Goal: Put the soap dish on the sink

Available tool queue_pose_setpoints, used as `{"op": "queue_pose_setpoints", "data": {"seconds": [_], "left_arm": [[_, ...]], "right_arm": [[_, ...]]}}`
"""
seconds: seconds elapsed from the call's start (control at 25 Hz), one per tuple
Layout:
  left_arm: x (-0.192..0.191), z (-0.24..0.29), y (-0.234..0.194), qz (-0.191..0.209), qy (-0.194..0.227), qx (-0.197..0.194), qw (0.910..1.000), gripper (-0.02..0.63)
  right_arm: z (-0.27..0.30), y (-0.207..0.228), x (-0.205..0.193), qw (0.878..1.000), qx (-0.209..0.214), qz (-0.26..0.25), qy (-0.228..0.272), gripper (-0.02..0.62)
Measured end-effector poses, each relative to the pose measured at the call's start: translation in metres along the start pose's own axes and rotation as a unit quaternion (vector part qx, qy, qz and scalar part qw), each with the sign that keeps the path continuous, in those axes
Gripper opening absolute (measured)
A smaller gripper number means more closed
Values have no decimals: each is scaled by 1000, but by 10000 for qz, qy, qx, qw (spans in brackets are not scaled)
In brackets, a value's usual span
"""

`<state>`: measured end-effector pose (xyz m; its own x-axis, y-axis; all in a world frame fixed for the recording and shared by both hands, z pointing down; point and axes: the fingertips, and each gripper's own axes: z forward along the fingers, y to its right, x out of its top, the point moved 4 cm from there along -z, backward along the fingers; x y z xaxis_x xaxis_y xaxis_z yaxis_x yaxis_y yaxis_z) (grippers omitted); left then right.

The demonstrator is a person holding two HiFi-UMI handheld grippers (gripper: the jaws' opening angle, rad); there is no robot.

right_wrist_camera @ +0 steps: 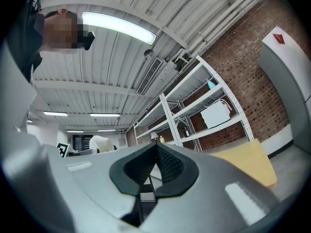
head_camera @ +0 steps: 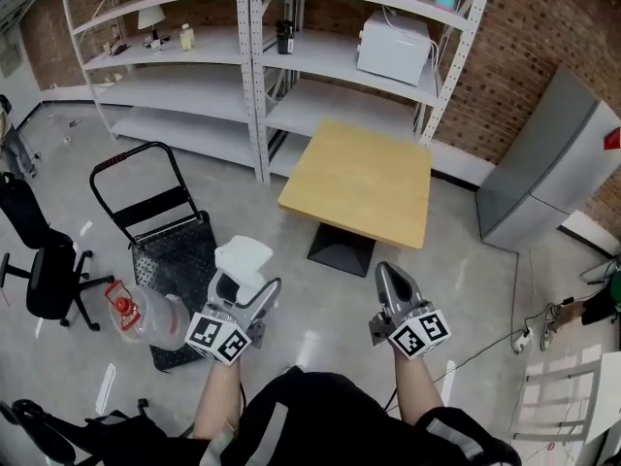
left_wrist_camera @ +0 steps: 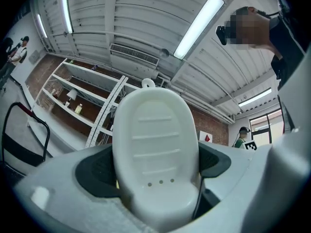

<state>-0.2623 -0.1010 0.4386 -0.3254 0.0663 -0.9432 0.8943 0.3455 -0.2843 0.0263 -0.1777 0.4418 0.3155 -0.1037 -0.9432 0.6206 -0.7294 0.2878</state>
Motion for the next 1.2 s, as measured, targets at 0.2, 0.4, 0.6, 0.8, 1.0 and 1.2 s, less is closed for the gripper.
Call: {"op": "queue_pose_setpoints", "data": {"seconds": [0.2,0.4,0.6,0.8,1.0,1.2], "left_arm": [[-3,18,-15,-98,-36,-328,9994,462],[-9,37,-18,-337,-87,-603,9976,463],[-29,55,-13,-634,-223,-793,9946,463],[-43,79,-2,-662,-392,-959,9924,463],[-52,116,9,-556,-421,-973,9928,462],[-53,153,25,-392,-316,-923,9945,462]], "right_arm": [[4,3,2,9993,-346,-93,80,6],[0,6,3,9984,-519,-136,147,6],[-20,17,2,9960,-870,-173,83,6],[-34,39,5,9933,-1143,-148,113,6],[-33,78,10,9931,-1151,-68,208,6],[-26,127,28,9937,-1060,-68,358,6]]}}
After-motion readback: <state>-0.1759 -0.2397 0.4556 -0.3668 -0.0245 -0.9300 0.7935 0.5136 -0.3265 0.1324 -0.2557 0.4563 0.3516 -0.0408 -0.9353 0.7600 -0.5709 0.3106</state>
